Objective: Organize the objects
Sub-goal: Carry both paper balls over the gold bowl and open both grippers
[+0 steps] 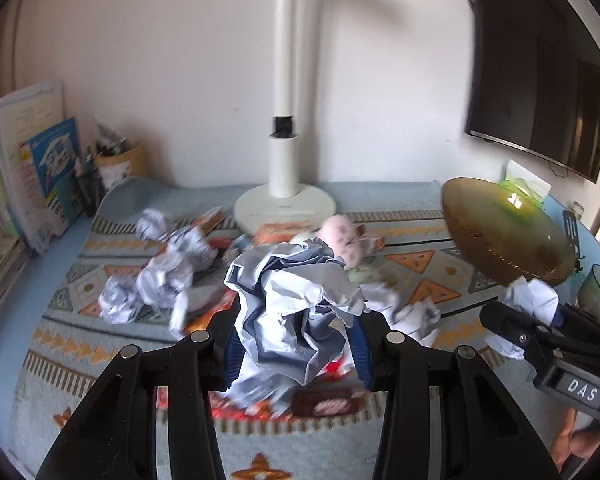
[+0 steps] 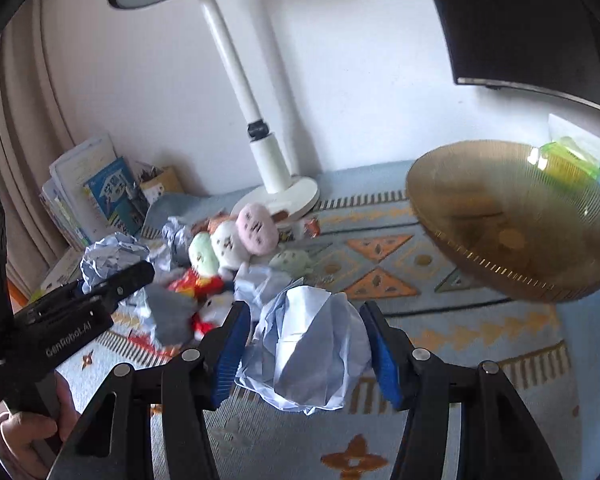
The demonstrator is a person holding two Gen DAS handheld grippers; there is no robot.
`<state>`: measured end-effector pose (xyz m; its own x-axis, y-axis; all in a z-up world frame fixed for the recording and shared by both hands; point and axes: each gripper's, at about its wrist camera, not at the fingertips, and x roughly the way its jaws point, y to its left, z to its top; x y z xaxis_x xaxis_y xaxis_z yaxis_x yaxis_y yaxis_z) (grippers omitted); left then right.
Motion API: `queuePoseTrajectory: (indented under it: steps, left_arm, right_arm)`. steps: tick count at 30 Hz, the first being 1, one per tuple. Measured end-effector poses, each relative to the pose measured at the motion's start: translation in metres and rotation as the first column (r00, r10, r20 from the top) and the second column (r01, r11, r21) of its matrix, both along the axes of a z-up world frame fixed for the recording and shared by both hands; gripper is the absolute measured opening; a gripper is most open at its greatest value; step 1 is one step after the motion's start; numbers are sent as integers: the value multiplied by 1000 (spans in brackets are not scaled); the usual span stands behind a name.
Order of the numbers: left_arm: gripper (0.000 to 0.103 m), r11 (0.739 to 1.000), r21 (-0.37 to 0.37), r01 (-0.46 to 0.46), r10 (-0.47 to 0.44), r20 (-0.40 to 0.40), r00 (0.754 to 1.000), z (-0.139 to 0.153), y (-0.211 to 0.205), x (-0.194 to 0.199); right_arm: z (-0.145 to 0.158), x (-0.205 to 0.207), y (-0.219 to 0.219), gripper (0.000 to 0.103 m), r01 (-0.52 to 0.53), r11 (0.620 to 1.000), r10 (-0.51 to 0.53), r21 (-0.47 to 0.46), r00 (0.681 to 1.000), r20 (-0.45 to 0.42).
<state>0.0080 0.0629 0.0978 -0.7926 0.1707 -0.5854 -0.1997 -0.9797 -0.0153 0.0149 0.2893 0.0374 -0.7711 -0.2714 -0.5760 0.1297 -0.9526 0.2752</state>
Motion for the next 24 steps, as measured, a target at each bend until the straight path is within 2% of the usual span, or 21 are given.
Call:
queuePoseTrajectory:
  steps: [5,10,14,17,19,24]
  left_arm:
    - [40,999,-25,42,-43,-31,999,11,46,-12]
    - [40,996,33,88,-87,-25,996,14,94,-35]
    - [40,988,65,138,-138,-7,990,6,137,-54]
    - [40,986,48,159,-159,-9,987,0,167,-65]
    - [40,986,23,165,-166,1,986,-6,184,-75]
    - [40,987,26,160,-161,55,985,-20,204,-99]
  right_arm:
    - [22,-14,42,56,62,998,-62,-17,998,-11]
    - [38,-39,84,56,135,991,-135,14,990,-35]
    - [38,-63,123,56,205,979,-205,9,979,-12]
    - [32,-82,145,56,236,972,-235,-11,971,32]
    - [27,-91,153,56,248,969,-247,-9,968,53]
    - [24,-104,159,56,276,961,-277,19,958,75]
